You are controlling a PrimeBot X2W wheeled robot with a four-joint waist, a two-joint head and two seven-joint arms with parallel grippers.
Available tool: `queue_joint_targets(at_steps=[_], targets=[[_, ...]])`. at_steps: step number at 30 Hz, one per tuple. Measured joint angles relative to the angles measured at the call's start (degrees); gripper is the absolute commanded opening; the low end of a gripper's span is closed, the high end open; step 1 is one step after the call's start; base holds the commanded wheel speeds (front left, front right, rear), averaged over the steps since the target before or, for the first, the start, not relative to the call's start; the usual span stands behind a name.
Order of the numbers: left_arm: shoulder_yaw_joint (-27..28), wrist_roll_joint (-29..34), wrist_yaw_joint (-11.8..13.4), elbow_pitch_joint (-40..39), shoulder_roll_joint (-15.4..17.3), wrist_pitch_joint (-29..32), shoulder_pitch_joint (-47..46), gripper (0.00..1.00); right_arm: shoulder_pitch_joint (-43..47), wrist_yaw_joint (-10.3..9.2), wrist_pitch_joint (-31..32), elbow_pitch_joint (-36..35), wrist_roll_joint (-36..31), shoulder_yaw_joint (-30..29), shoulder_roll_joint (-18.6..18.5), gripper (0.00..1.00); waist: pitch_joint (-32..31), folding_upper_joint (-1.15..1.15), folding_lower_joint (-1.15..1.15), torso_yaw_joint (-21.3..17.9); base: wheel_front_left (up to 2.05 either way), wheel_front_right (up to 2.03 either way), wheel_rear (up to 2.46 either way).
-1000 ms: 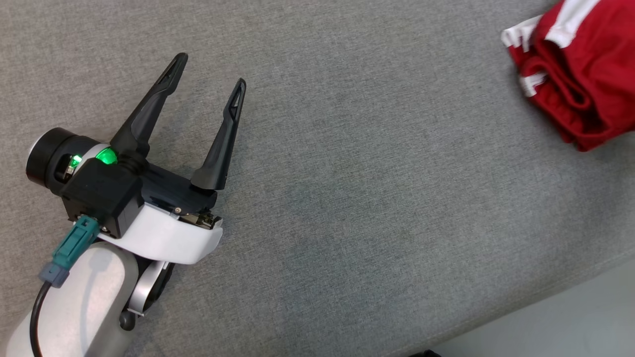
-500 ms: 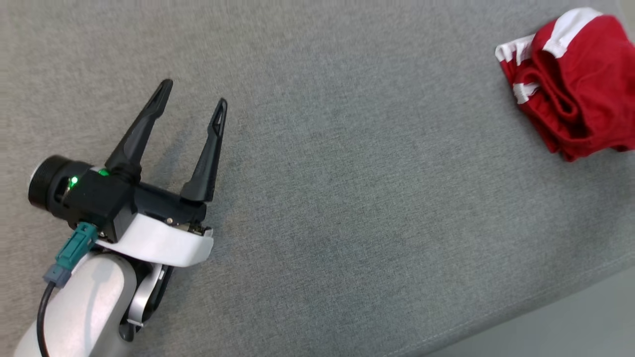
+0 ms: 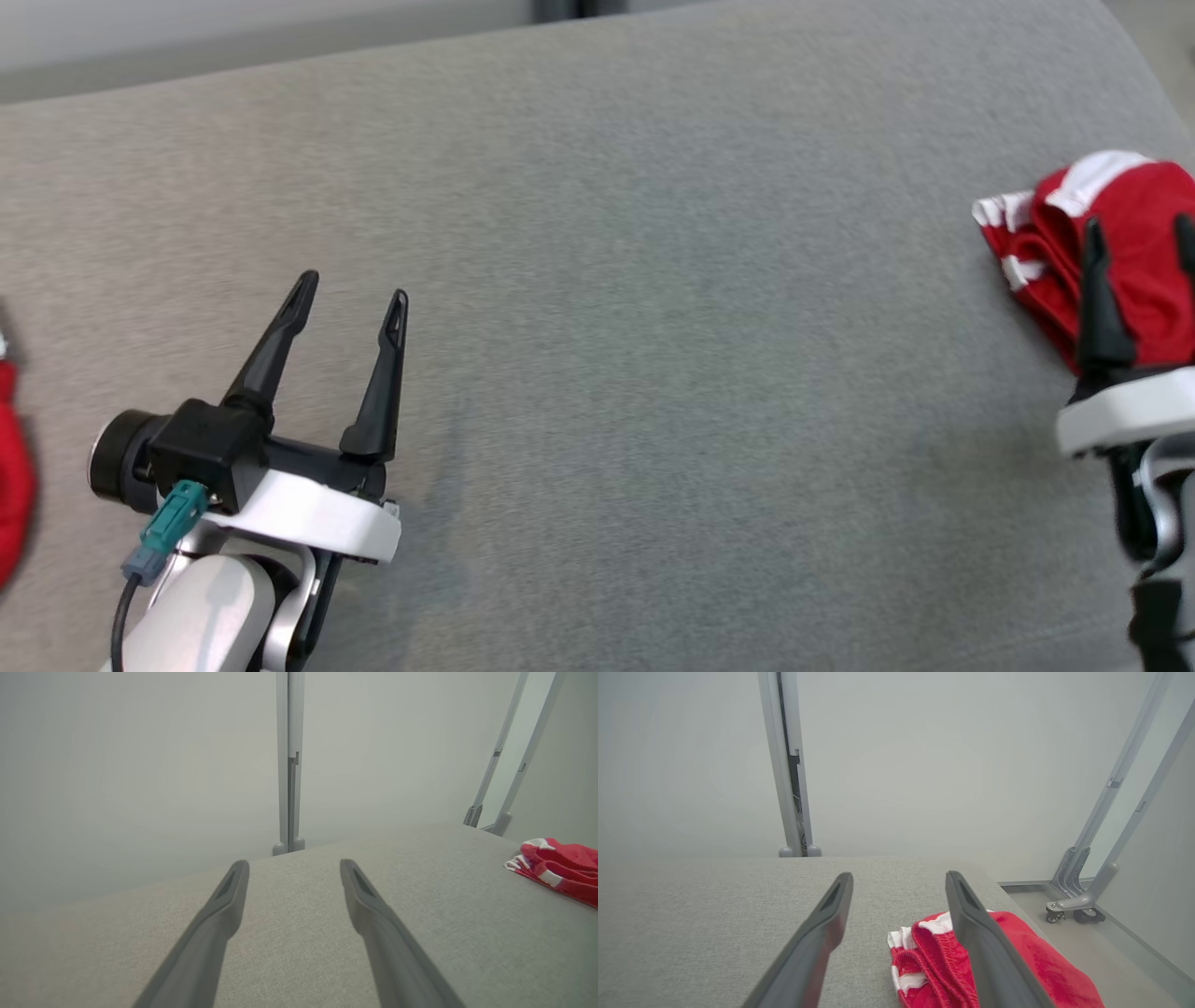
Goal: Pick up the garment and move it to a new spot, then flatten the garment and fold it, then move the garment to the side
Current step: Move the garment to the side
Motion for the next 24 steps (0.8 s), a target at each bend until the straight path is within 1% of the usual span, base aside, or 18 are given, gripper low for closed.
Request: queue_joint_targets(at_steps=[4, 7, 11, 12, 18, 24], targets=[[0.2, -0.5, 0.6, 1.0, -0.3, -0.3, 1.3, 1.00, 5.0, 0.00, 2.5, -7.4, -0.5, 0.8, 3.9, 1.00, -2.1, 0.00, 0.00, 3.4, 0.00, 0.00, 0.00], [0.6, -1.1, 1.2, 1.7, -0.4, -0.6, 2.6, 1.00, 7.9, -0.01, 4.3, -11.6, -0.7, 1.9, 5.5, 1.00, -3.7, 0.00, 0.00, 5.9, 0.00, 0.00, 0.00], [1.4, -1.8, 1.8, 2.6, -0.4, -1.3, 4.3, 1.00, 11.4, -0.01, 6.4, -15.5, -1.0, 2.8, 6.6, 1.00, -5.8, 0.00, 0.00, 9.0, 0.00, 0.00, 0.00], [2.1, -2.4, 2.1, 3.0, -0.4, -1.7, 5.1, 1.00, 13.2, -0.01, 7.5, -16.5, -1.0, 3.5, 7.0, 1.00, -6.9, 0.00, 0.00, 10.4, 0.00, 0.00, 0.00], [3.5, -3.5, 3.5, 3.4, -0.2, -2.6, 8.7, 1.00, 17.9, -0.01, 7.9, -18.7, -0.8, 3.5, 7.6, 1.00, -10.8, 0.00, 0.00, 13.2, 0.00, 0.00, 0.00], [4.1, -3.9, 4.6, 3.1, 0.4, -2.5, 11.2, 1.00, 21.7, -0.01, 9.4, -19.7, -0.2, 3.0, 7.8, 1.00, -14.3, 0.00, 0.00, 14.4, 0.00, 0.00, 0.00]])
